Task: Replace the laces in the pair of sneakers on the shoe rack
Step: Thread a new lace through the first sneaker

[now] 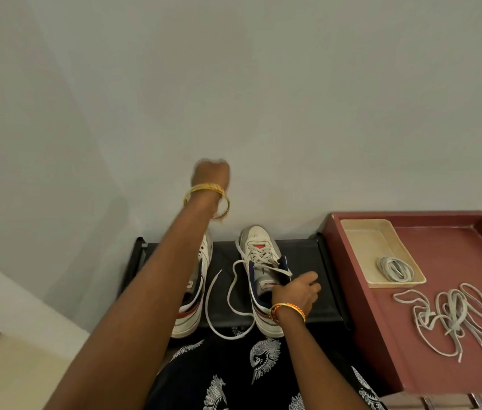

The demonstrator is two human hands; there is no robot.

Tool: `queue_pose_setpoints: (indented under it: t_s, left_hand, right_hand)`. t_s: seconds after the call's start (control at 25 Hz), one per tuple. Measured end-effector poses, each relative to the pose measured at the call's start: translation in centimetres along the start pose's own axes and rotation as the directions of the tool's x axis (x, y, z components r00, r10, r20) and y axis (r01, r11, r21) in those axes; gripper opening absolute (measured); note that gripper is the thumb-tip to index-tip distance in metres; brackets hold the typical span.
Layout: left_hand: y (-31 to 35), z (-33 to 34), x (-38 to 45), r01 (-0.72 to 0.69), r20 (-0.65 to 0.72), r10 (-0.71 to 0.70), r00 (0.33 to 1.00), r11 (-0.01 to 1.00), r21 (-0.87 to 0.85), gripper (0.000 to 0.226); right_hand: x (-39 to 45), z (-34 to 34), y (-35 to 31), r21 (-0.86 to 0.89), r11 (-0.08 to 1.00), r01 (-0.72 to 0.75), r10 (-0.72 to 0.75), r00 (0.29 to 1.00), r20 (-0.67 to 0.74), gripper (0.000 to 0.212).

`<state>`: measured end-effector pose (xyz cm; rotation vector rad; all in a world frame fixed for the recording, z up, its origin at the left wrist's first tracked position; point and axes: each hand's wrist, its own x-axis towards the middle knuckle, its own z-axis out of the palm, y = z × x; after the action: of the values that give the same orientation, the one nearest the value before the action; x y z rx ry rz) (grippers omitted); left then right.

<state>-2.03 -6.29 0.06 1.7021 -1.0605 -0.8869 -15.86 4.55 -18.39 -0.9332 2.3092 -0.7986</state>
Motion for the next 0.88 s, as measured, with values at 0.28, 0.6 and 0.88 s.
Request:
queue_pose_setpoints:
  t_s: [0.28,0.6,0.88]
  left_hand:
    - [-15.4,4.4,-3.9,-0.077,0.425,-0.202,0.882,0.829,0.554,0.029]
    - [-17.9,5.4,-3.5,-0.257,0.399,0.0,0.917,0.763,0.593,0.022]
    - [-14.6,3.8,-1.8,-0.214,0.326,0.019,0.945,0.789,0.576,0.01]
  right_hand:
    - [0.7,0.4,0.8,-0.031,0.999,0.028,-0.026,0.997,0.071,0.044]
    - [1.0,0.8,0.9,-0.125,0.988,0.09,-0.083,0.995,0.064,0.04]
    - [0.9,1.1,0.9,-0.141,0.983,0.118,-0.11,0.992,0.063,0.038]
